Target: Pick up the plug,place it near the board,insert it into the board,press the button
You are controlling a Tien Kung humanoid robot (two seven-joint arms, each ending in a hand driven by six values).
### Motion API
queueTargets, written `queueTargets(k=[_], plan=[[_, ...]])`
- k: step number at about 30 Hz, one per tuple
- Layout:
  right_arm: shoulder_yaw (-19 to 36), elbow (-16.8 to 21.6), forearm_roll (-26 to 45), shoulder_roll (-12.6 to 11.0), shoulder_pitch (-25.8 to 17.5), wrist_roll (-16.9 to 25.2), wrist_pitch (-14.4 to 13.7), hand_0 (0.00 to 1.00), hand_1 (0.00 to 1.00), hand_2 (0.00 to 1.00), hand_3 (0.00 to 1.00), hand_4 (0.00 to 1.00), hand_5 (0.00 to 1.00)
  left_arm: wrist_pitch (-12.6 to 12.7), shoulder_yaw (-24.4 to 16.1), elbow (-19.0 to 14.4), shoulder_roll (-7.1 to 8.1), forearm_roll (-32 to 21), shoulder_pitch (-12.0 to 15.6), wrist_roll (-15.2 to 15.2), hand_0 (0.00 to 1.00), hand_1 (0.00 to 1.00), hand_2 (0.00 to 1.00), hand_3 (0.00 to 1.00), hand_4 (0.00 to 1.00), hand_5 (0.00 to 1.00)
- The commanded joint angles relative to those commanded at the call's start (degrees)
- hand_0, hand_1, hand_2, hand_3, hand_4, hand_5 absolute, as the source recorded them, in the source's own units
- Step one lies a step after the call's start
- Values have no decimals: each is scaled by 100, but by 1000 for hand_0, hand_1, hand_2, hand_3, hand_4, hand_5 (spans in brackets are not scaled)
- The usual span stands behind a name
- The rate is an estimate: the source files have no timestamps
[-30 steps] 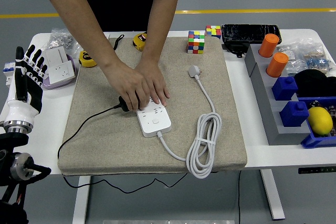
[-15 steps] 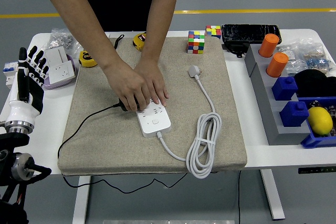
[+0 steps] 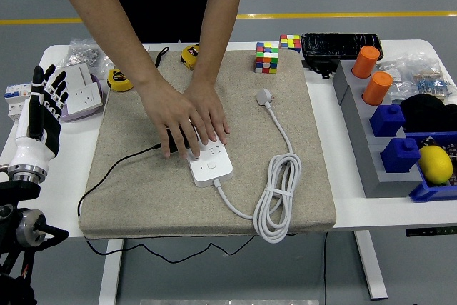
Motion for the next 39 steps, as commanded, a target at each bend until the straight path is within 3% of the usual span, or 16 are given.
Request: queueTargets(k=[3, 4, 9, 10, 15, 16, 21, 22, 23, 29, 39], plan=[[-8, 0, 0, 0, -6, 1, 0, 835, 727, 723, 764, 998, 979, -15, -11, -16, 8, 271, 6, 72, 998, 998, 933, 966, 998, 998], [-14, 0, 2, -1, -7, 1, 0, 835, 727, 723, 764, 998, 979, -18, -15, -27, 17, 411, 8, 115, 998, 998, 945, 957, 998, 833], [-28, 0, 7, -5, -18, -1, 0, 835, 727, 723, 764, 998, 979, -79, 36, -170, 96, 1514, 6, 438, 998, 998, 945, 957, 998, 833], [-26, 0, 4, -6, -18, -2, 1, 835, 727, 723, 764, 998, 979, -100, 68, -196, 116, 1770, -2, 492, 998, 998, 959, 947, 998, 599], [-44, 0, 6, -17, -5, -6, 2, 835, 727, 723, 764, 998, 979, -202, 658, -17, 337, 2962, -341, 774, 998, 998, 959, 947, 998, 599], [-57, 0, 19, -19, 2, -5, 0, 835, 727, 723, 764, 998, 980, -220, 771, 42, 362, 3223, -406, 803, 998, 998, 984, 933, 998, 308], [-93, 0, 59, -24, 13, 5, -7, 835, 727, 723, 764, 998, 980, -375, 1341, 311, 405, 4371, -720, 943, 998, 998, 984, 933, 998, 308], [-86, 0, 51, -24, 8, 2, -6, 834, 727, 723, 764, 998, 981, -410, 1445, 342, 407, 4554, -766, 966, 998, 998, 998, 931, 998, 217], [-67, 0, 30, -25, -1, -6, -3, 834, 727, 723, 764, 998, 981, -449, 1573, 386, 406, 4650, -827, 988, 998, 998, 998, 931, 998, 217], [-26, 0, -1, -41, -13, -18, -3, 836, 726, 723, 764, 998, 980, -487, 1999, 648, 359, 4886, -1060, 1056, 998, 998, 998, 923, 998, 174], [-100, 0, 51, -37, 19, -21, -20, 833, 726, 723, 764, 998, 980, -447, 2243, 964, 181, 4927, -1215, 1084, 998, 998, 995, 919, 998, 162]])
